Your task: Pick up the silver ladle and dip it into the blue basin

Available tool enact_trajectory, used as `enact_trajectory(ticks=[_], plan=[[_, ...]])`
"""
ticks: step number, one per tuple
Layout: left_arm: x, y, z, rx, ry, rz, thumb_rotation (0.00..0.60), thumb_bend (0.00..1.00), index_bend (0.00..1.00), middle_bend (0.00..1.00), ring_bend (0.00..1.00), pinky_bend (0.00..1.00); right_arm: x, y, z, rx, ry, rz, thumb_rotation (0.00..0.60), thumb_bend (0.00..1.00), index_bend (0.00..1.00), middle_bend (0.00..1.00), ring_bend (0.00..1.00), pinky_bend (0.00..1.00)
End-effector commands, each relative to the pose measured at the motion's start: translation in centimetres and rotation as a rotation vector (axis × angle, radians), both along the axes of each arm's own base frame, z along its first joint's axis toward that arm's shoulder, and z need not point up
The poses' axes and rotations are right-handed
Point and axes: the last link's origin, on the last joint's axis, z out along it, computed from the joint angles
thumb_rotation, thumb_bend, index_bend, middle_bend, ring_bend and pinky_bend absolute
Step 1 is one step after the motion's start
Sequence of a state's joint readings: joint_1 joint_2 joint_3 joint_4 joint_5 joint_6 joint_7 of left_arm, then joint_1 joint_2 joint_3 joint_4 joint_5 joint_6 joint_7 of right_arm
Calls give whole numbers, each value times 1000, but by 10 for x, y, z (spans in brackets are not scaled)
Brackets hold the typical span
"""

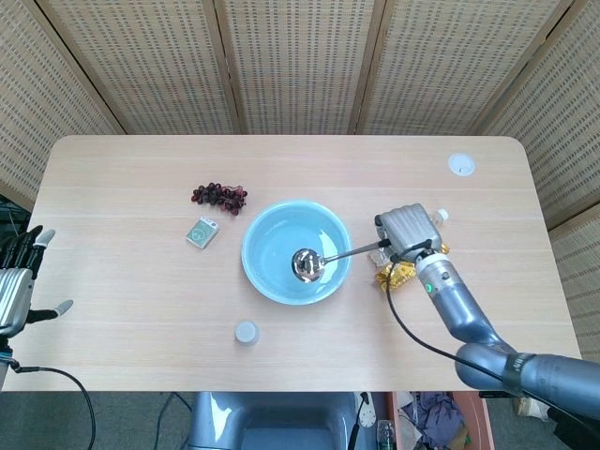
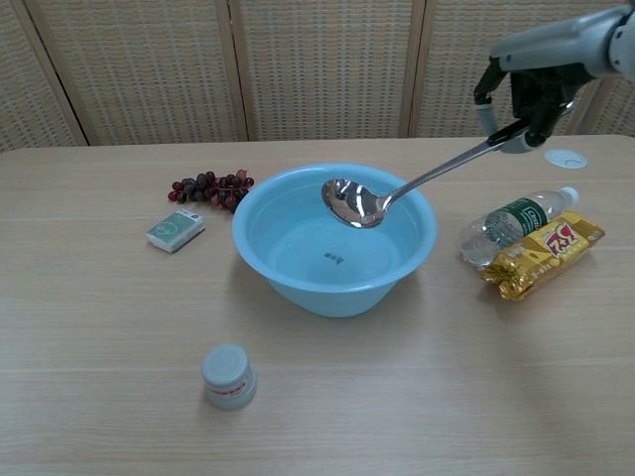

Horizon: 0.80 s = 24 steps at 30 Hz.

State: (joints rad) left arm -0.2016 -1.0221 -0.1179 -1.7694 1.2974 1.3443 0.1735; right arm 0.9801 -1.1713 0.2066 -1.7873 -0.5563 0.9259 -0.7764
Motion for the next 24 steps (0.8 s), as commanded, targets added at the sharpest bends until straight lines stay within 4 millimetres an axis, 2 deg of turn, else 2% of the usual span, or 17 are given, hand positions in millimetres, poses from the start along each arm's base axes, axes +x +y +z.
enact_trajectory(ticks=[1, 12, 24], plan=[[0, 0, -1, 1, 5, 0, 600, 0, 0, 0, 0, 0, 23, -19, -26, -76, 80, 27, 600, 861, 804, 1000, 980, 1000], [-3, 2, 3, 14, -5, 16, 600, 0, 0, 0, 0, 0, 35, -38, -69, -209, 188, 58, 600, 862, 803, 1000, 980, 1000], [-7, 7, 4, 3, -23, 39, 600, 0, 0, 0, 0, 0, 35, -42, -110, -290, 284, 138, 600, 883, 804, 1000, 980, 1000]])
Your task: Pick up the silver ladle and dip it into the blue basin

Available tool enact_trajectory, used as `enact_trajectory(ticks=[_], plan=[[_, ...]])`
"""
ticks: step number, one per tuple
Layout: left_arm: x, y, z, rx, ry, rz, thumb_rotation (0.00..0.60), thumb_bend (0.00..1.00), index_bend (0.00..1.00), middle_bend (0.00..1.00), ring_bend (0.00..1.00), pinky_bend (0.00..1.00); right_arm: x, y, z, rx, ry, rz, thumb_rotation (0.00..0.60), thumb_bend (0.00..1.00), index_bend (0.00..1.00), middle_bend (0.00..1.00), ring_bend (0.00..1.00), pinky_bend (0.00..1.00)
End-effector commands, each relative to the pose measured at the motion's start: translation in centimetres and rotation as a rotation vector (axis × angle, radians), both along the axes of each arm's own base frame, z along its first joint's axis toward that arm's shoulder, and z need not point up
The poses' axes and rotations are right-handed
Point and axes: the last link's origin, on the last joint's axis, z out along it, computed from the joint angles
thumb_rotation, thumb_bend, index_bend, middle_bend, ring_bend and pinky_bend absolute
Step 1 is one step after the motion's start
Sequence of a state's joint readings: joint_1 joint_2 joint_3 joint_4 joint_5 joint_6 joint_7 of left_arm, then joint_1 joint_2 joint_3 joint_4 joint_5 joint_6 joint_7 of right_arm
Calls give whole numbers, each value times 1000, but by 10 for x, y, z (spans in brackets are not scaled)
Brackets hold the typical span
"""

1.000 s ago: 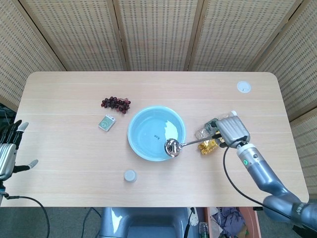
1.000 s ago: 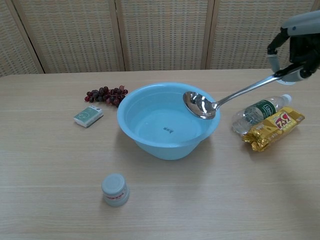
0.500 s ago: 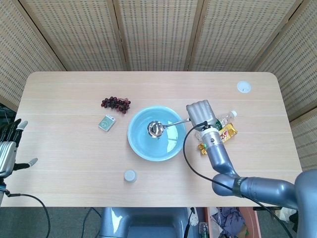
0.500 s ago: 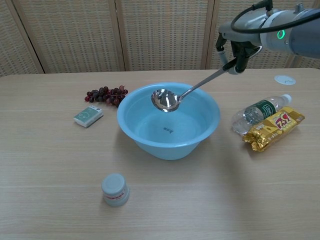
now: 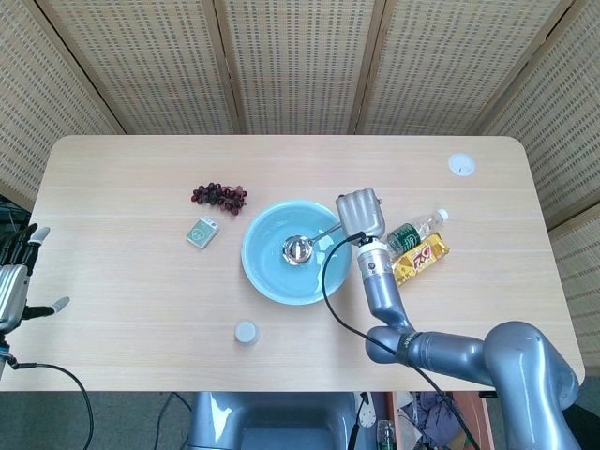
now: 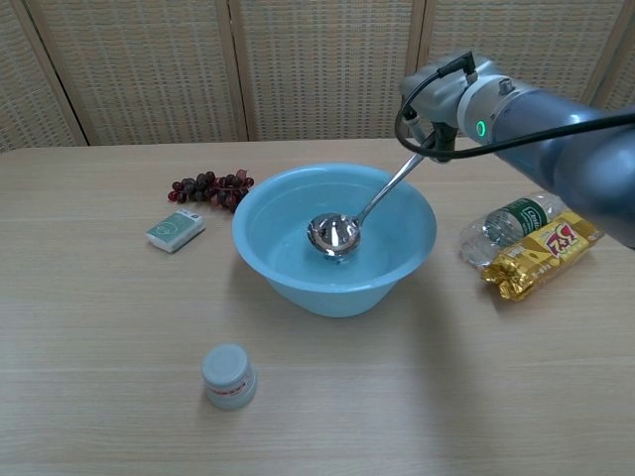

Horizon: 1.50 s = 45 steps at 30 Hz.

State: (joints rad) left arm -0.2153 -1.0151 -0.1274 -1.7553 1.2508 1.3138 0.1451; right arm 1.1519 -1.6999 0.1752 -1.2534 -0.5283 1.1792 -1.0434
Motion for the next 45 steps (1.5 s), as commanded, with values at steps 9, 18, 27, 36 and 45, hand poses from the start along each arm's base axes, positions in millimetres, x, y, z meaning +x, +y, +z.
enact_trajectory(ticks=[9, 18, 27, 36, 45], plan=[[-1, 4, 0, -2, -2, 9, 600, 0, 0, 0, 0, 0, -4, -3, -24, -105, 99, 107, 600, 886, 804, 1000, 980, 1000], [-2, 4, 1, 0, -6, 14, 600, 0, 0, 0, 0, 0, -12, -4, -36, -104, 204, 166, 600, 886, 804, 1000, 981, 1000], [-2, 5, 2, 1, -14, 14, 600, 0, 0, 0, 0, 0, -20, 2, -45, -92, 261, 171, 600, 889, 808, 1000, 985, 1000], [-1, 5, 3, 0, -19, 10, 600, 0, 0, 0, 0, 0, -27, 13, -51, -56, 298, 134, 600, 891, 809, 1000, 986, 1000], [1, 4, 3, -1, -17, 5, 600, 0, 0, 0, 0, 0, -23, 37, -44, 57, 233, -78, 600, 891, 810, 1000, 986, 1000]])
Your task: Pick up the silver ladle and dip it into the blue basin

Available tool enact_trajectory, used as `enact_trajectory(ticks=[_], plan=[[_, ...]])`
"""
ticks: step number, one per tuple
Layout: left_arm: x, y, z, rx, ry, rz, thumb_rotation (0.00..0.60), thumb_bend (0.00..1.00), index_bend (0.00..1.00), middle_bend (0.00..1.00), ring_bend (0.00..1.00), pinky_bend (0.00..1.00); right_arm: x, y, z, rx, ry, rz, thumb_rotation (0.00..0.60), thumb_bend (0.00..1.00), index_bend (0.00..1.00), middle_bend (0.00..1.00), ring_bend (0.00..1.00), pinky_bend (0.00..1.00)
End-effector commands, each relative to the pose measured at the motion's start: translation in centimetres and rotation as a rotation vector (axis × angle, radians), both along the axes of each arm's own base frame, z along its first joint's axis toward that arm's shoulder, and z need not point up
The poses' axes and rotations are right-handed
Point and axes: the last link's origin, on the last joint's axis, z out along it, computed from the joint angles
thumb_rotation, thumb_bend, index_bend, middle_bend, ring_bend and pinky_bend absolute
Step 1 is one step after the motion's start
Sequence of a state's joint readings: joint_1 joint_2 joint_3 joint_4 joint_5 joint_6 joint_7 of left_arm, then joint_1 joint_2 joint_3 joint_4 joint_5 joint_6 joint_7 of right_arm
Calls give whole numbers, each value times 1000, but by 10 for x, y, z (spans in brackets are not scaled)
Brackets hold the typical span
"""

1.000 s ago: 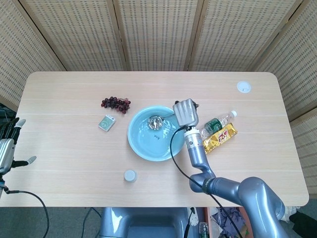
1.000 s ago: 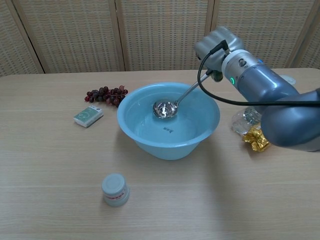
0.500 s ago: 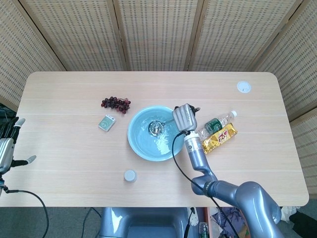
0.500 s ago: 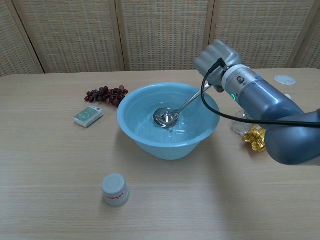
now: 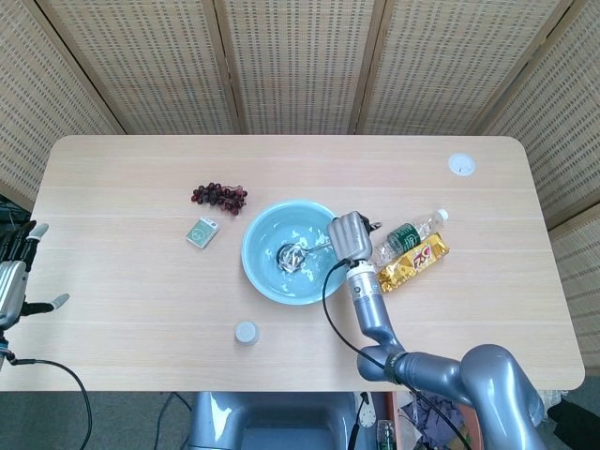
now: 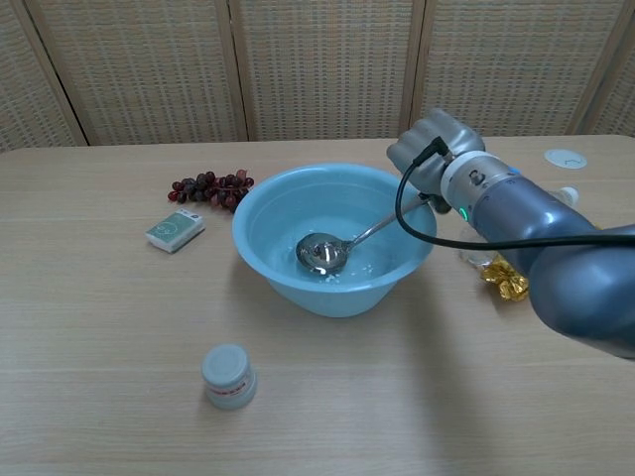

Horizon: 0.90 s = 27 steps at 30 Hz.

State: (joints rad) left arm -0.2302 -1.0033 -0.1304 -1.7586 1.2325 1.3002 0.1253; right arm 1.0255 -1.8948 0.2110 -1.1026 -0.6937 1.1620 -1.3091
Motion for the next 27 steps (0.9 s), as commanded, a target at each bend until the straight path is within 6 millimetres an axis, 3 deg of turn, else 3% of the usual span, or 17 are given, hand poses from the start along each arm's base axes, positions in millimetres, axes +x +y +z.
enact_trajectory(ticks=[1, 15, 18, 27], plan=[[0, 0, 0, 0, 1, 0, 600, 0, 0, 0, 0, 0, -1, 10, 12, 37, -16, -136, 600, 891, 810, 1000, 986, 1000], [2, 0, -3, -8, 5, 0, 600, 0, 0, 0, 0, 0, 12, 7, 52, 72, -256, -330, 600, 902, 811, 1000, 988, 1000], [2, 0, -4, -11, 7, 0, 600, 0, 0, 0, 0, 0, 20, 5, 67, 69, -314, -350, 600, 902, 810, 1000, 988, 1000], [2, 1, -3, -7, 5, 1, 600, 0, 0, 0, 0, 0, 33, 1, 85, 50, -362, -341, 600, 904, 810, 1000, 988, 1000]])
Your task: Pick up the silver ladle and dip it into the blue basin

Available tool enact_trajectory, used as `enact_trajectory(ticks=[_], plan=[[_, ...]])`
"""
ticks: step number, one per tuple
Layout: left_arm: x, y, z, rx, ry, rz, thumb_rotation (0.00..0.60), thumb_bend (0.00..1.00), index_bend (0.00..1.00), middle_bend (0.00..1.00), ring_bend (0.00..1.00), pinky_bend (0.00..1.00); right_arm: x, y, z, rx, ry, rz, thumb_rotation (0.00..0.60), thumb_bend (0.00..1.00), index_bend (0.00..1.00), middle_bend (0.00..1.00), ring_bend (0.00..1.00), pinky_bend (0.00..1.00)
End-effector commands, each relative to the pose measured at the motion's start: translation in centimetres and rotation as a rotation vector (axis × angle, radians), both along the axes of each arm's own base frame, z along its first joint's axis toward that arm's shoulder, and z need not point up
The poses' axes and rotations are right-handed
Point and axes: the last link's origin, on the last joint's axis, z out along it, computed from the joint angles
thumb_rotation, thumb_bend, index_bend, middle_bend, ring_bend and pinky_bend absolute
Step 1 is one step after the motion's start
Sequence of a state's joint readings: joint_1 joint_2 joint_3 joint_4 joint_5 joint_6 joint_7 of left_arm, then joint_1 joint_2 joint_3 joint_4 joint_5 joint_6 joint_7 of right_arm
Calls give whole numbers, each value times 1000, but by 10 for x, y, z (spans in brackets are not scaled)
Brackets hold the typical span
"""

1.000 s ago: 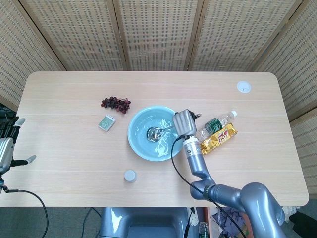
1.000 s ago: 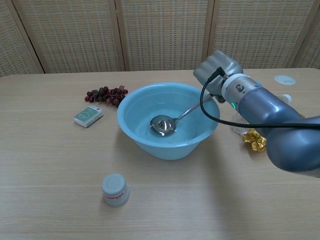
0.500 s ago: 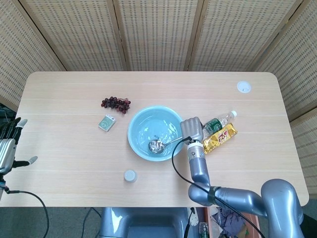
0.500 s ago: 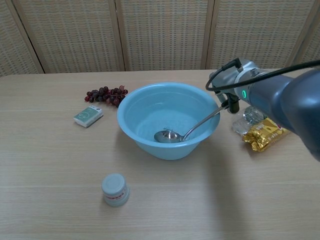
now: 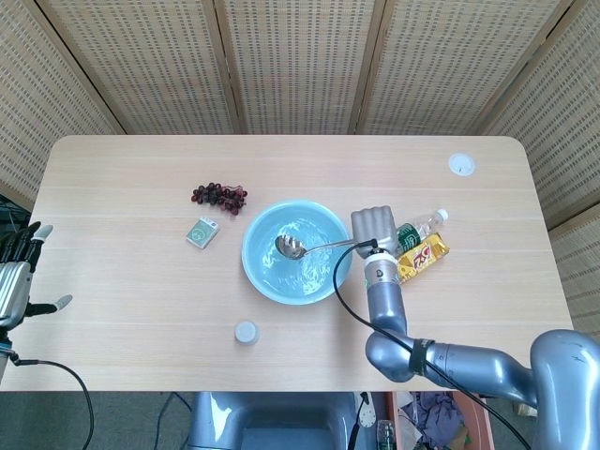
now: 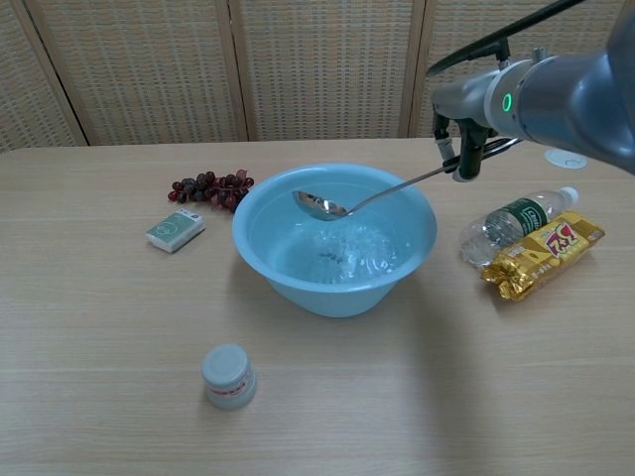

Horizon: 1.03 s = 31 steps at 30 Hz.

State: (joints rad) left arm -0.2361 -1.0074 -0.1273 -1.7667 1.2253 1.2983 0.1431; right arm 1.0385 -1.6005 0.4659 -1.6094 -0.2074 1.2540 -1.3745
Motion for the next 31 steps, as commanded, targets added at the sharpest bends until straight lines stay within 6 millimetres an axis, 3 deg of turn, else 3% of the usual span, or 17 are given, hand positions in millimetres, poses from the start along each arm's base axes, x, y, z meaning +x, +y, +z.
enact_trajectory(ticks=[1, 9, 31], plan=[[0, 0, 0, 0, 0, 0, 600, 0, 0, 0, 0, 0, 5, -1, 7, -14, -10, 0, 600, 904, 810, 1000, 988, 1000], [0, 1, 1, 1, -5, 0, 600, 0, 0, 0, 0, 0, 10, -1, 14, -86, -25, 102, 600, 901, 811, 1000, 988, 1000], [3, -2, 1, -2, -8, -14, 600, 0, 0, 0, 0, 0, -11, 4, 10, -215, 53, 276, 600, 903, 811, 1000, 988, 1000]])
